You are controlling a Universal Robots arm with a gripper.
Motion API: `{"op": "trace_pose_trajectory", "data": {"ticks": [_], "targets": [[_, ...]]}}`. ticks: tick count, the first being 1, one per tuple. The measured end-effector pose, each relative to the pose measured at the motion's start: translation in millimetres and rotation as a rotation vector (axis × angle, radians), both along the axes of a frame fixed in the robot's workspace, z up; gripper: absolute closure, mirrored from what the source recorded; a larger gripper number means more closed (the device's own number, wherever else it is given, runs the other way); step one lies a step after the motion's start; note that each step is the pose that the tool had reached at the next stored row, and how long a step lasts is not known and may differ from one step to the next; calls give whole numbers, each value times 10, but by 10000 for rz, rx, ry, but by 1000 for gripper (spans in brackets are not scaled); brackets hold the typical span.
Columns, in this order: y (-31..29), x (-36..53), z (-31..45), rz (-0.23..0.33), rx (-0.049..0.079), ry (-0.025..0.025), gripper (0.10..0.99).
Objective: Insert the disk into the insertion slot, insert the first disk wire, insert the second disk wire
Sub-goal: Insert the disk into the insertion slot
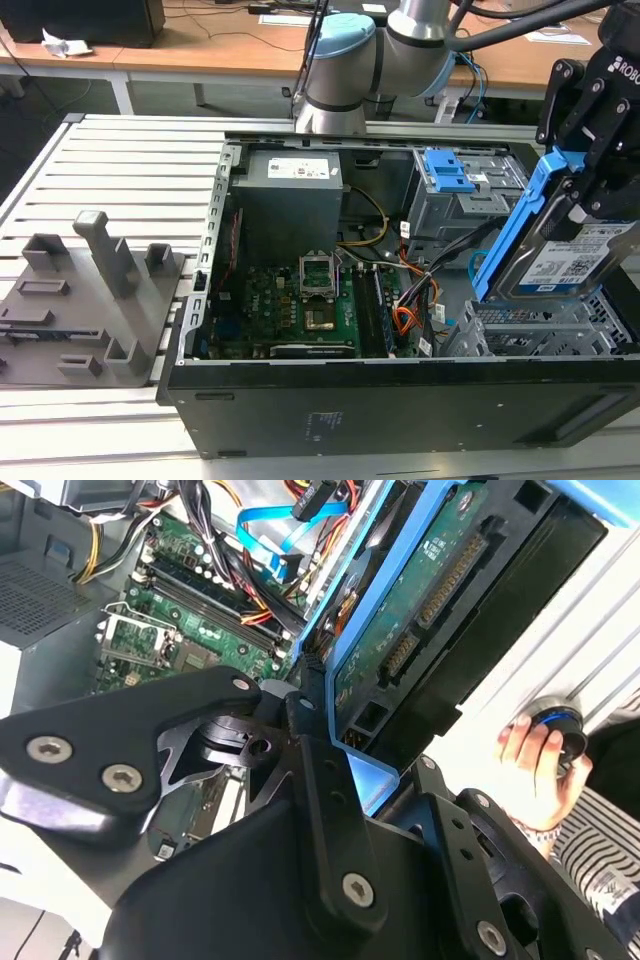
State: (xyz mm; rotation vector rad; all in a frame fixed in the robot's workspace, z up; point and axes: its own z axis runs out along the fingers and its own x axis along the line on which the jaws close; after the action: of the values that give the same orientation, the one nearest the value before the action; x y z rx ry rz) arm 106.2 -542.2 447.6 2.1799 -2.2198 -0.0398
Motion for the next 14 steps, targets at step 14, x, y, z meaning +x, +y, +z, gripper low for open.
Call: {"op": "trace_pose_trajectory", "data": {"ticks": [14], "targets": [[-18,50,-134,0,-1,0,718]]}}
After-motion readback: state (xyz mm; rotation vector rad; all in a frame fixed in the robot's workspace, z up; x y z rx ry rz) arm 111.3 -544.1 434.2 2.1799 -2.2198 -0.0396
